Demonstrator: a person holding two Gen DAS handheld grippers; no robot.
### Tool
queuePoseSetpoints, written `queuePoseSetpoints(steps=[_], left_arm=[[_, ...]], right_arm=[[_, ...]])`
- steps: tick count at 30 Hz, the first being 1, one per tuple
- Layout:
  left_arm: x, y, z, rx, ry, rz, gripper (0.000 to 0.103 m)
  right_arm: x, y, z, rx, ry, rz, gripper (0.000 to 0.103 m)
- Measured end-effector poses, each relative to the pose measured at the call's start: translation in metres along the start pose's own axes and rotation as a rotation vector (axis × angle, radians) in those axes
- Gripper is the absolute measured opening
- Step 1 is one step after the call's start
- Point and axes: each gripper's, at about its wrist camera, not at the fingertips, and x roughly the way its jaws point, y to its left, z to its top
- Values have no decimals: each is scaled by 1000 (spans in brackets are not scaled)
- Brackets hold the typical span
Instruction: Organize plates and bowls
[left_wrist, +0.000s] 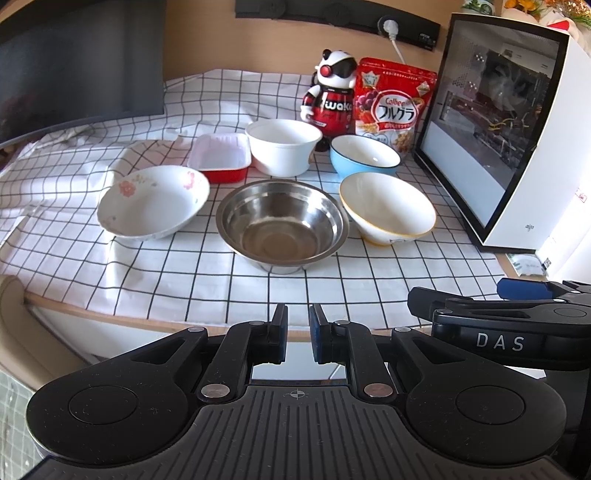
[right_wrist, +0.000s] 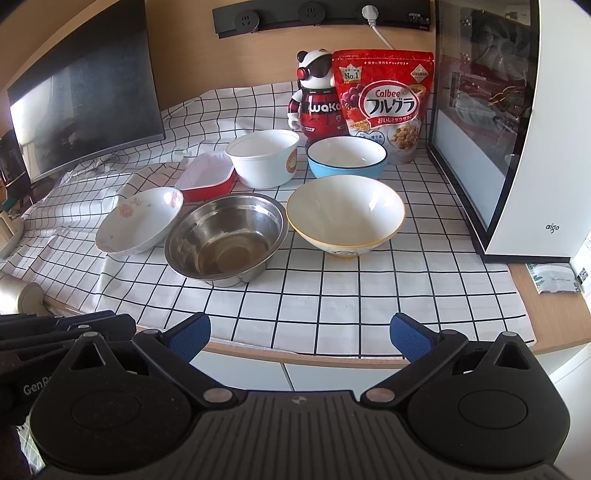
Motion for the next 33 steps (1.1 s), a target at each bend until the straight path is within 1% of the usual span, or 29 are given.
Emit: queuePoseSetpoints(steps=[24,33], left_arm=[[0,-1,-1,-9,0,2,16],[2,4,0,-15,4,1,16]], right_arm=[[1,-2,-1,5,2,0,103],[1,-3,0,7,7,4,103]])
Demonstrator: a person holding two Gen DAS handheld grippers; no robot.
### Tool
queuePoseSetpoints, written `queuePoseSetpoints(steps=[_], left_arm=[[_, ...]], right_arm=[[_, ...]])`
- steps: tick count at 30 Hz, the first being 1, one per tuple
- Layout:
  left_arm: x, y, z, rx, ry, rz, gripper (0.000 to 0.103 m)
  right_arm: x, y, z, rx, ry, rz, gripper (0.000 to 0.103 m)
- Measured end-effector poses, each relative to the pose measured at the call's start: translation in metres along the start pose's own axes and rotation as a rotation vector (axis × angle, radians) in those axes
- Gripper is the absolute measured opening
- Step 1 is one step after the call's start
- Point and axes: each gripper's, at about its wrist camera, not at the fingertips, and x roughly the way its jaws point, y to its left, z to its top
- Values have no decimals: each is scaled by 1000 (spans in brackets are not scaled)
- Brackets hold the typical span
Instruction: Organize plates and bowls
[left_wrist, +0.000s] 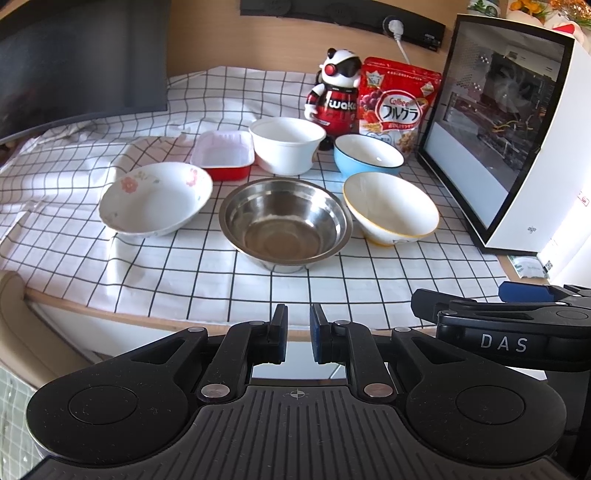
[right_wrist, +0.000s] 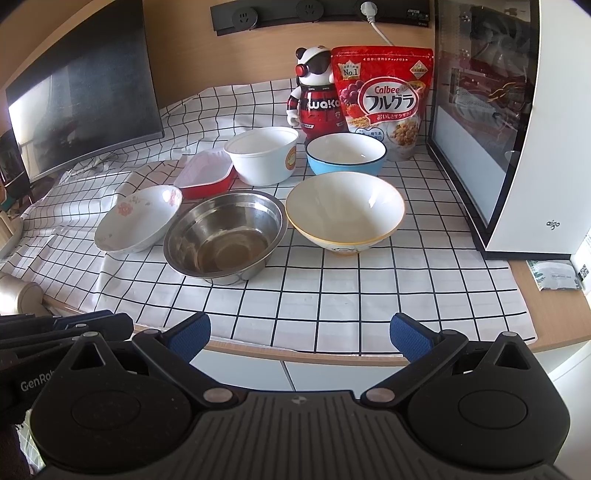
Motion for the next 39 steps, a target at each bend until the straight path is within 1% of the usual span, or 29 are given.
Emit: queuePoseSetpoints(steps=[16,19,23,26,30,33,36,39], left_arm=[[10,5,6,-5,14,-2,16],[14,11,9,-16,14,-15,16],[21,28,20,-70,3,-68,15],[28,43,32,-101,-18,-62,15],[42,65,53,-83,-34,-71,16],[55,88,70,-86,-42,-87,16],[74,115,85,-104,-20,-93,16],[96,141,98,-109,25,-57,16]], right_arm=[[11,2,7,7,5,8,103],[15,2,9,15,-4,21,103],[25,2,14,50,-25,55,103],[38,2,21,99,-23,79,103],[58,7,33,152,-26,119,103],[77,17,44,169,-32,140,103],[104,31,52,180,-12,103,103],[131,43,58,205,29,59,103]])
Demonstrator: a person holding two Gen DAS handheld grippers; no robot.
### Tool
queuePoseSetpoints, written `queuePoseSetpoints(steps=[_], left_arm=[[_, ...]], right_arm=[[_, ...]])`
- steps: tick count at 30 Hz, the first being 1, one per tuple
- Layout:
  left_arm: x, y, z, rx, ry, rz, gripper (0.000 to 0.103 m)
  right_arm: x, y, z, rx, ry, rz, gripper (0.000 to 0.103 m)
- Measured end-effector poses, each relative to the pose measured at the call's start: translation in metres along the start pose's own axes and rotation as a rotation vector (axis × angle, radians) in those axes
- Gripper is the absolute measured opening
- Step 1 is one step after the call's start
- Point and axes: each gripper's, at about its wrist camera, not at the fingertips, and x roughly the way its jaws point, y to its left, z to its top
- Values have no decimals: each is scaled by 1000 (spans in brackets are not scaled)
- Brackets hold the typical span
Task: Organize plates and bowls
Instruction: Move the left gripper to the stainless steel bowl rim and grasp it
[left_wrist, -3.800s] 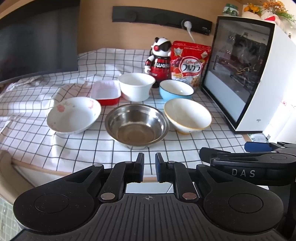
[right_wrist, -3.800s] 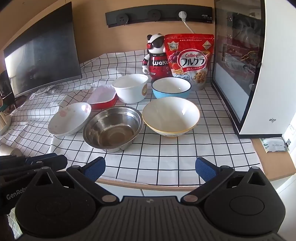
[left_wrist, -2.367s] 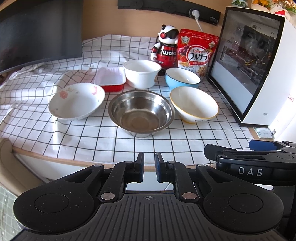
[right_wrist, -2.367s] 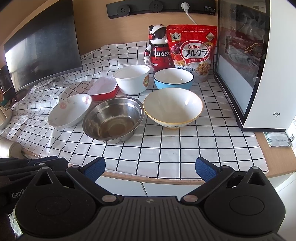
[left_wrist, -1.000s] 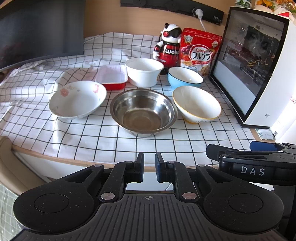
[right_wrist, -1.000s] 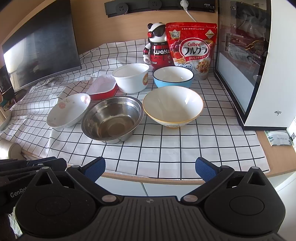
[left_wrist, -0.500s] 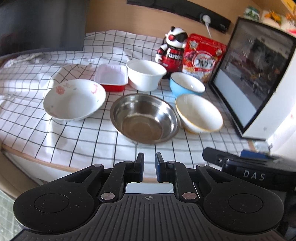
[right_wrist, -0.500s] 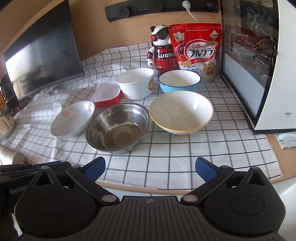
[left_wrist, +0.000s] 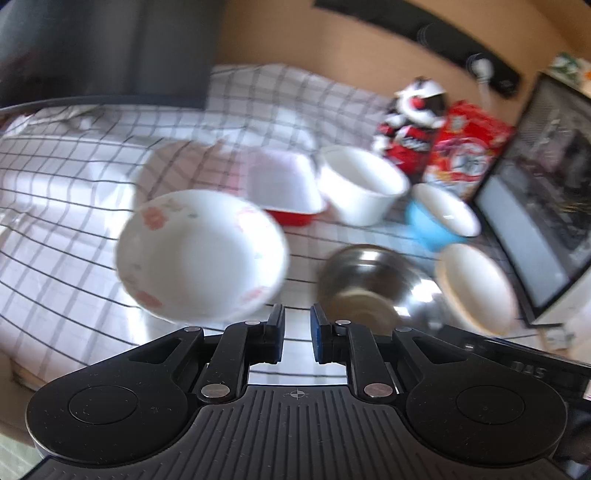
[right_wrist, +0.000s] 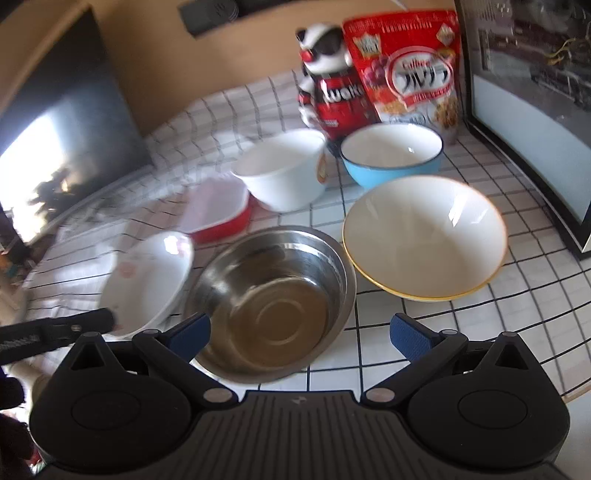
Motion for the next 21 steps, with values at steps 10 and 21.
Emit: queuePoseSetpoints(steps=[10,21], left_arm=[[64,21,43,159,167,-367,16],[97,-13,59,239,189,-404,16]], right_arm=[[57,6,-5,241,88,-39,103],[80,-17,4,309,140,50,103]])
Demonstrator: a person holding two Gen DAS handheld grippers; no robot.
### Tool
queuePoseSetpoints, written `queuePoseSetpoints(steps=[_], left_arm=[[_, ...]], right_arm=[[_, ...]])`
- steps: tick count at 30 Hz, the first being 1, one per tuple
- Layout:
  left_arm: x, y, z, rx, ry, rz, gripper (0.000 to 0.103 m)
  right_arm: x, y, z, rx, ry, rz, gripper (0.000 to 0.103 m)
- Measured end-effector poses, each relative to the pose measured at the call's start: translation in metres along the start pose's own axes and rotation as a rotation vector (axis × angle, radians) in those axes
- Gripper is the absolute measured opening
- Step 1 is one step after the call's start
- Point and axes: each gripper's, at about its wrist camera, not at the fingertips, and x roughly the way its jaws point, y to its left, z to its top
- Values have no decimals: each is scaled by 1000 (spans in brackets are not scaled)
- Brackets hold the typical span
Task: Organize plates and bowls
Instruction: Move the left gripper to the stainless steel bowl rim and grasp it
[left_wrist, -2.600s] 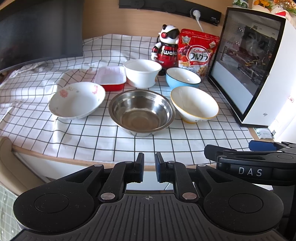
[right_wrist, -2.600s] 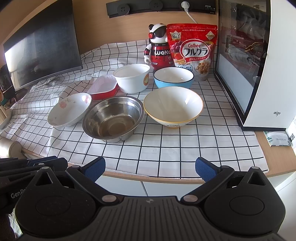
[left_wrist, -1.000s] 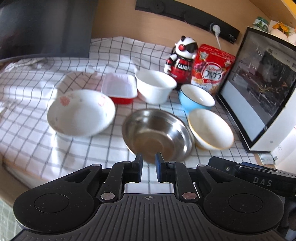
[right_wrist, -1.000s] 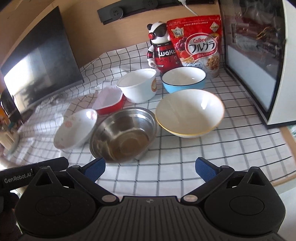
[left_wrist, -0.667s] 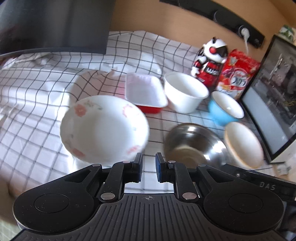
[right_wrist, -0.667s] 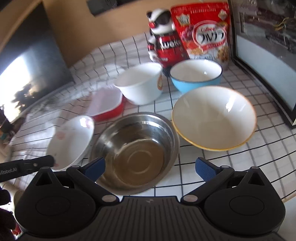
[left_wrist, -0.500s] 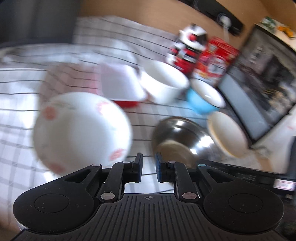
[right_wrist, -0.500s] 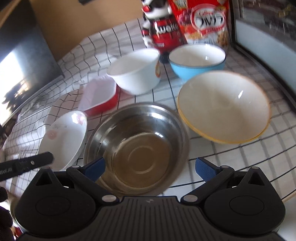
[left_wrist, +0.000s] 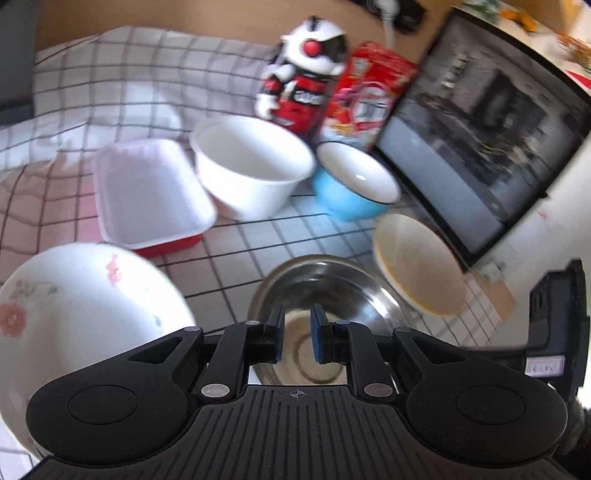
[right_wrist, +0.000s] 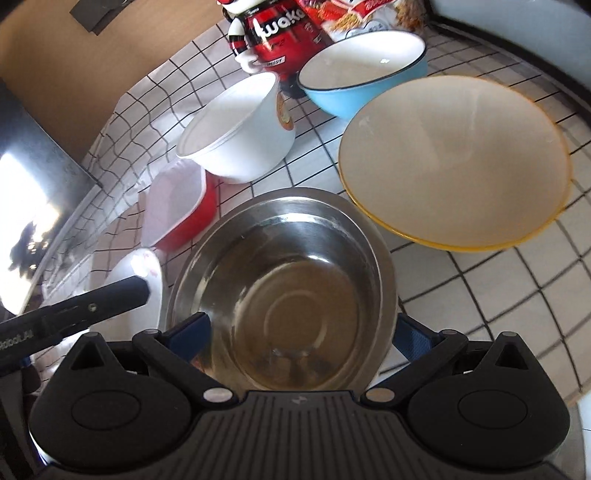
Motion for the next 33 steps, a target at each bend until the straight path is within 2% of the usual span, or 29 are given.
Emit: queuePoseSetpoints(steps=[2,3,6,9,20,23,28,33], left_arm=[[7,1,2,-60,31,21,16],[10,1,1,-58,39,22,16],[18,-2,0,-33,58,66,16],[26,-4,-1,-40,75,74,16],[35,-8,2,-69,68,122,16],[32,-4,2,-91,54,117,16],[23,-1,4,-106,17,130,16],[19,6,5,-132,-1,112,16]], right_arm=[[6,-3,4,-2,32,42,103],[8,-3,5,-15,41,68,103],[17,-4,6,-54,68,79,103],[21,-7,7,-67,92,93,103],[28,10,7,-244,155,21,103],[29,10,6,-242,158,10,103],[30,3,16,-159,181,28,103],[34,15,12,-246,201,-4,103]])
